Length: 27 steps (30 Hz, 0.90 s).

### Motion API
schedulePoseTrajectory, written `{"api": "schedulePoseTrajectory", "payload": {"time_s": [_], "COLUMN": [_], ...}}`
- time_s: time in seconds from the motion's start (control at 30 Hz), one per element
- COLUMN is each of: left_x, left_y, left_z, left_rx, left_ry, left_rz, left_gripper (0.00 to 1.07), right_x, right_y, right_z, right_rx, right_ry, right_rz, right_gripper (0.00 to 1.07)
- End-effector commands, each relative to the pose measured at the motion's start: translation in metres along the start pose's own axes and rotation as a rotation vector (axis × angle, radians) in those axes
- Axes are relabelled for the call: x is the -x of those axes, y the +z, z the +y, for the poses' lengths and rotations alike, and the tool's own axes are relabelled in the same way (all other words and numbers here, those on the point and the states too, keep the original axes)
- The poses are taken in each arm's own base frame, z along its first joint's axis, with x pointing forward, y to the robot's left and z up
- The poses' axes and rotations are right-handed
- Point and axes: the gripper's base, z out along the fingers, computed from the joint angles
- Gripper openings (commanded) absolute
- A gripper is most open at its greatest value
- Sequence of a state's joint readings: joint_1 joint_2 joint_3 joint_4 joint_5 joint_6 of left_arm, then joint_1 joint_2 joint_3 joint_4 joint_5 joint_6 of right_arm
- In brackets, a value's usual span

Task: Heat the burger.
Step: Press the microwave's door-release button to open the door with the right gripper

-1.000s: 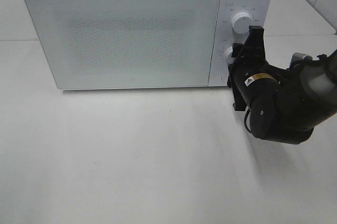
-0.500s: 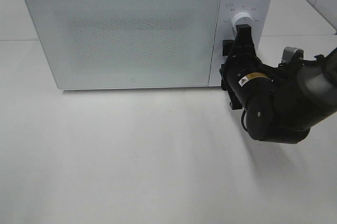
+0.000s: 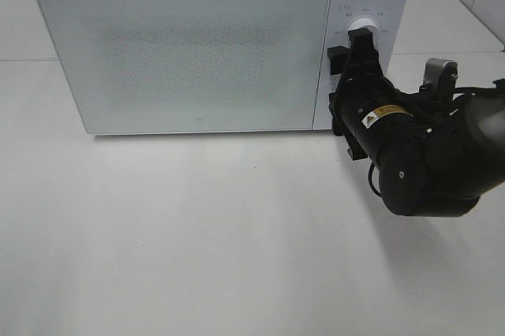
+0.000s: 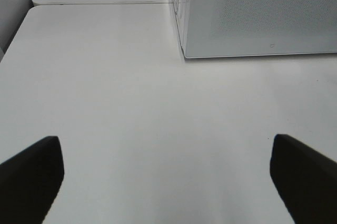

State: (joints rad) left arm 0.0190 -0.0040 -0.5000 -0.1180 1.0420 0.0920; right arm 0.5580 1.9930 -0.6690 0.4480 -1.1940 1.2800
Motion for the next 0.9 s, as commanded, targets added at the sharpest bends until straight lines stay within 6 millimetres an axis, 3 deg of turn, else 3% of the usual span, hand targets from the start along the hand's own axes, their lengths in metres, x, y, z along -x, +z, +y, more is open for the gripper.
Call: {"api": "schedulePoseTrajectory", "payload": {"time_s": [0.03,0.47,0.9], "left_x": [-0.002,-0.002,-0.002], "left_y": [-0.002,-0.002,-0.002], "left_z": [0.0,0.0,0.0], "left_rx": [0.0,0.0,0.0], "left_ry": [-0.005,-0.005,-0.005], "left_rz": [-0.024,-0.024,-0.024], "left_gripper": [1.01,1.01,1.01], "right_x": [0.009,0.01,0.012], "right_y": [-0.012,-0.027,-0.042], "right_z": [0.023,0.045,0.069], "right_rx": [0.197,0.205,0.063], "right_ry": [-0.057,-0.241,-0.736], "right_rz": [-0.038,0.041,0.162], "right_gripper": [0.65,0.65,0.65]}}
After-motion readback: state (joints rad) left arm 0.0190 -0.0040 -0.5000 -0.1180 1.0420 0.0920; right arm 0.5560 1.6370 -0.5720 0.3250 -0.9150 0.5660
